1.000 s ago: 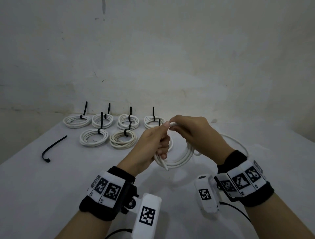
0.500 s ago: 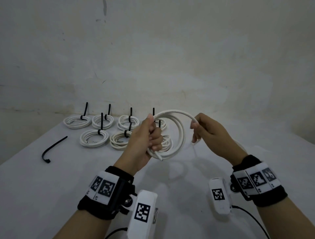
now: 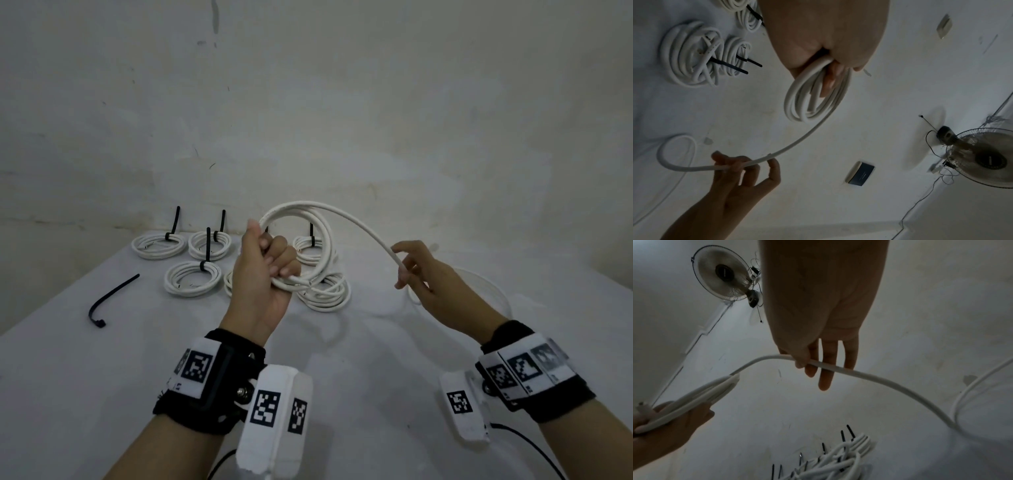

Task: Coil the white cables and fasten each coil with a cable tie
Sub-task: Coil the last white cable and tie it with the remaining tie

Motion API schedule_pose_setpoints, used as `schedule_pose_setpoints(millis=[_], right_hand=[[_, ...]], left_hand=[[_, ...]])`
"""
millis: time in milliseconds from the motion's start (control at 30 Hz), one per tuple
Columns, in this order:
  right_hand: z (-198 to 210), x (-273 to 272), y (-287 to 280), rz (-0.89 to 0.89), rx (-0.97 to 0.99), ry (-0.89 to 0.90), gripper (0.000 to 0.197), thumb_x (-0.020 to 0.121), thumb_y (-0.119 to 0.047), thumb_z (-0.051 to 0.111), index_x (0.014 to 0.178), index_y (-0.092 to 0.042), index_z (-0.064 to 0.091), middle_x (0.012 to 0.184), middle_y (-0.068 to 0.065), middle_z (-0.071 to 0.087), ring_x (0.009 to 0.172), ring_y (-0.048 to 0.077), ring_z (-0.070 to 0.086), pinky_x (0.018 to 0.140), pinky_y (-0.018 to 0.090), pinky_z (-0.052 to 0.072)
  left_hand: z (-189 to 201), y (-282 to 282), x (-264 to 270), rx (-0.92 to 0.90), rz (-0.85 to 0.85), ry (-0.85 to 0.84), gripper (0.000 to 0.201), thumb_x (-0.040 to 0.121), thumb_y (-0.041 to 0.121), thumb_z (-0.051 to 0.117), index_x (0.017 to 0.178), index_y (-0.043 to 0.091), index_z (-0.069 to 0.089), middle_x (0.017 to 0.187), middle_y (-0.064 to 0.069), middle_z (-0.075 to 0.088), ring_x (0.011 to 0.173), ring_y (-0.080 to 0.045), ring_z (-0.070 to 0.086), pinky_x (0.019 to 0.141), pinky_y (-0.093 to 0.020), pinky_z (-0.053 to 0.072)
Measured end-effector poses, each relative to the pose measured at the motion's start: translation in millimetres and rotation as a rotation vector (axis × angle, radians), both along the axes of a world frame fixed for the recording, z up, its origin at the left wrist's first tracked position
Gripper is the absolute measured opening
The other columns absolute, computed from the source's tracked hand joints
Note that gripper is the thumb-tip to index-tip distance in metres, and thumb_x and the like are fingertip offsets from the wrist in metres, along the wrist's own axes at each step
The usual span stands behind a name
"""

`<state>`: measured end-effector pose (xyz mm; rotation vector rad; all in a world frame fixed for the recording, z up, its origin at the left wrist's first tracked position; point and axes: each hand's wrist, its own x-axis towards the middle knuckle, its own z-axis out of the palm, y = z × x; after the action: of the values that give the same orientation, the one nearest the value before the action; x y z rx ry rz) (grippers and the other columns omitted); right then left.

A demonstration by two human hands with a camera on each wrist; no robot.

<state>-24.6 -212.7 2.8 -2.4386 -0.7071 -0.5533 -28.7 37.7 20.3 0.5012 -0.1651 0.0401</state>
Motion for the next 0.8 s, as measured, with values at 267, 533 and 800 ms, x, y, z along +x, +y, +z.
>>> schedule_pose_setpoints(millis=[267, 533, 800], right_hand=[[1.0, -25.3, 12.7, 0.003, -0.564, -0.261, 0.06, 0.08, 0.007, 0.062, 0.13, -0.026, 0.053, 0.079, -0.005, 0.037, 0.051, 0.007, 0.035, 0.047, 0.019, 0.02], [16.3, -53.1, 44.4, 0.184, -0.751, -0.551, 0.03, 0.073, 0.003, 0.059, 0.095, -0.015, 0.067, 0.081, 0.0, 0.053, 0.065, 0.016, 0.044, 0.055, 0.027, 0.035], [43.8, -68.7, 62.3, 0.255, -0.441, -0.501, 0.016, 0.09, -0.034, 0.056, 0.088, -0.019, 0.056, 0.076, -0.003, 0.057, 0.061, 0.011, 0.044, 0.046, 0.023, 0.038]], left_hand=[[-1.5, 1.4, 1.0, 0.08, 0.163, -0.017, 0.04, 0.102, 0.035, 0.032, 0.066, 0.018, 0.031, 0.042, 0.008, 0.024, 0.033, -0.003, 0.022, 0.034, -0.015, 0.025], [-7.6, -22.7, -10.6, 0.398, 0.22, -0.121, 0.044, 0.103, 0.029, 0.03, 0.061, 0.015, 0.031, 0.046, 0.005, 0.027, 0.037, -0.006, 0.025, 0.039, -0.018, 0.028], [-12.5, -36.1, -21.0, 0.547, 0.036, -0.234, 0.041, 0.1, 0.03, 0.031, 0.063, 0.013, 0.032, 0.048, 0.002, 0.026, 0.038, -0.006, 0.027, 0.038, -0.017, 0.03]])
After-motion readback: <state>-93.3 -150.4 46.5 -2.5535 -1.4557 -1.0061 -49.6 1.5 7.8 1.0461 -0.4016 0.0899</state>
